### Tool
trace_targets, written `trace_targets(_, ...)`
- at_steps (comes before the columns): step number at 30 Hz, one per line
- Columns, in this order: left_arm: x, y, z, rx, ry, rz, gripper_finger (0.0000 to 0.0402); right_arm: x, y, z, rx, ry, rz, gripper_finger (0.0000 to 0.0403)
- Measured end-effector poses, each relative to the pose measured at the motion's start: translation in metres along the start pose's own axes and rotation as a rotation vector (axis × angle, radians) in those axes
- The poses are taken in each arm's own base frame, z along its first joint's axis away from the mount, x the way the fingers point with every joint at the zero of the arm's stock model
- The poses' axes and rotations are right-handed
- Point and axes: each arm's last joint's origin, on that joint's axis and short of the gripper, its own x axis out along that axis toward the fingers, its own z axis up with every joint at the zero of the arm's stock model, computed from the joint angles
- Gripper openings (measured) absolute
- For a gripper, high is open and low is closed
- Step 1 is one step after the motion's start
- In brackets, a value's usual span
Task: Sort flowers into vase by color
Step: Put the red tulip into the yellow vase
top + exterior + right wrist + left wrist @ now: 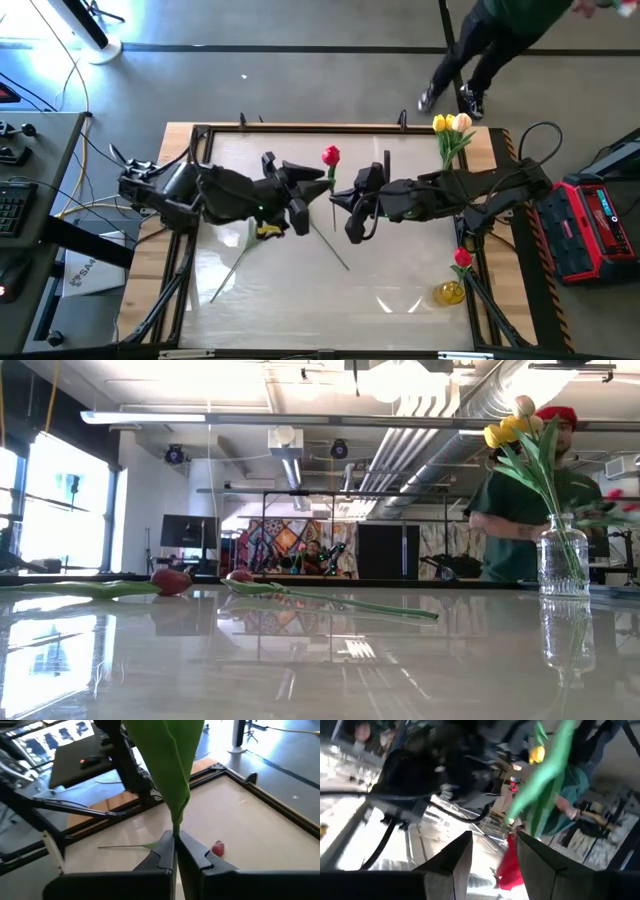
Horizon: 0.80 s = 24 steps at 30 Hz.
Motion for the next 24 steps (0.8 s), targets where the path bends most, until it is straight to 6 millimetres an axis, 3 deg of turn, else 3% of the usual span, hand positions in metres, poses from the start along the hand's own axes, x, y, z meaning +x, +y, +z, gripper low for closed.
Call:
trace_targets(12, -0.001, -0.002, -0.012, -0.338, 0.12, -0.039, 0.0138, 0.004, -0.008, 0.003, -0.001, -0.003, -0.039, 0.0)
trace_targets(20, 0.003, -0.006, -0.002, -0.219, 0.059, -0.093, 0.0126, 0.003, -0.006, 0.002, -0.003, -0.011, -0.057, 0.0)
trace_targets(22, 0.006, -0.007, -0.004, -0.294, 0.054, -0.069, 0.0118, 0.0, -0.006, 0.002, -0.007, -0.033, -0.094, 0.0)
trace_targets(24, 0.007, -0.007, -0.011, -0.482, 0.051, -0.009, 0.0108, -0.004, -0.007, 0.003, -0.011, -0.052, -0.121, 0.0)
